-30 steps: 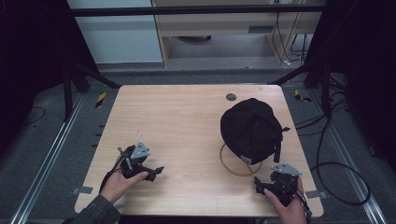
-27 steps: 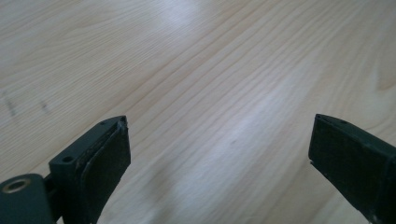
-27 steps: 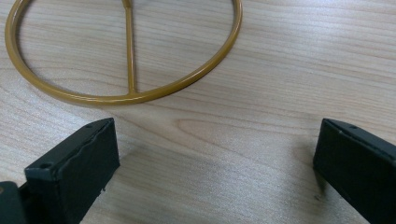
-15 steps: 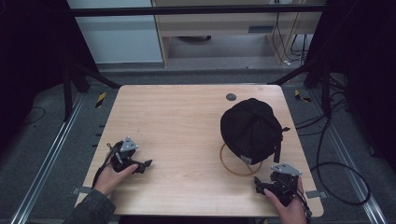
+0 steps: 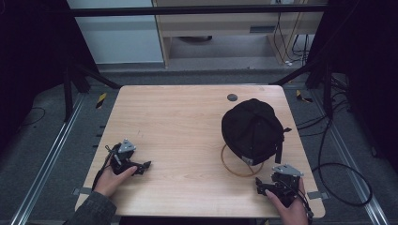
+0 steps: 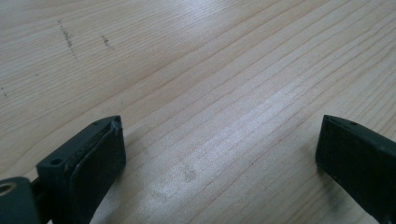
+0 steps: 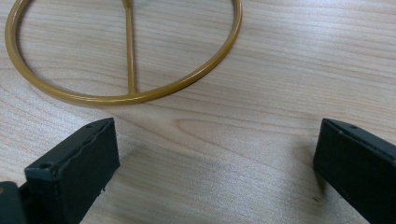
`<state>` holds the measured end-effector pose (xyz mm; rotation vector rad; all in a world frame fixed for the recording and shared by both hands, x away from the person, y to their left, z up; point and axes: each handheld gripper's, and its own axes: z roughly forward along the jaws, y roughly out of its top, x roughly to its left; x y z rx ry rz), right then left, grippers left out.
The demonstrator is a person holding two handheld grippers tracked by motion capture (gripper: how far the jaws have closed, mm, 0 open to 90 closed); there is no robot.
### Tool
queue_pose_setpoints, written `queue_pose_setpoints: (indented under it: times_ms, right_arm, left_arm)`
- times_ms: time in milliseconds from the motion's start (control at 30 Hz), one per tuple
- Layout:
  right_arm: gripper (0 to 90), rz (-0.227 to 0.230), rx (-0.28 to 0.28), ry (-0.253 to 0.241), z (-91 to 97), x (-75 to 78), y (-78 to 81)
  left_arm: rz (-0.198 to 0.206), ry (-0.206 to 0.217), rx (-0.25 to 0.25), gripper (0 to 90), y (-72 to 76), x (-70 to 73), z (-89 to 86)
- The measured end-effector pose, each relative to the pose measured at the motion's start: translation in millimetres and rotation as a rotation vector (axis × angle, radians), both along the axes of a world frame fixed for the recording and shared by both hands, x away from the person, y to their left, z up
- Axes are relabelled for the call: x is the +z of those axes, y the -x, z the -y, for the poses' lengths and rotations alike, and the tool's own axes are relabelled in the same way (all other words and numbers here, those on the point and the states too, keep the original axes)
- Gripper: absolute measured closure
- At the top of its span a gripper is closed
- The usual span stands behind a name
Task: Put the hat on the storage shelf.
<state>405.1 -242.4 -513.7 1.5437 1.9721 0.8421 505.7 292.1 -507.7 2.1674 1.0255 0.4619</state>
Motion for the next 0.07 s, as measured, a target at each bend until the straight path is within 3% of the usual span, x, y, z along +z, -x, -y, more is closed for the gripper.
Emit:
queue_pose_setpoints:
  times_ms: [67]
  right_arm:
    - [0.4,0.0,-0.001,-0.001,-0.1,0.0,0.0]
  left_arm:
    - [-0.004,0.002,0.004,0.4,0.4,0.0,-0.3]
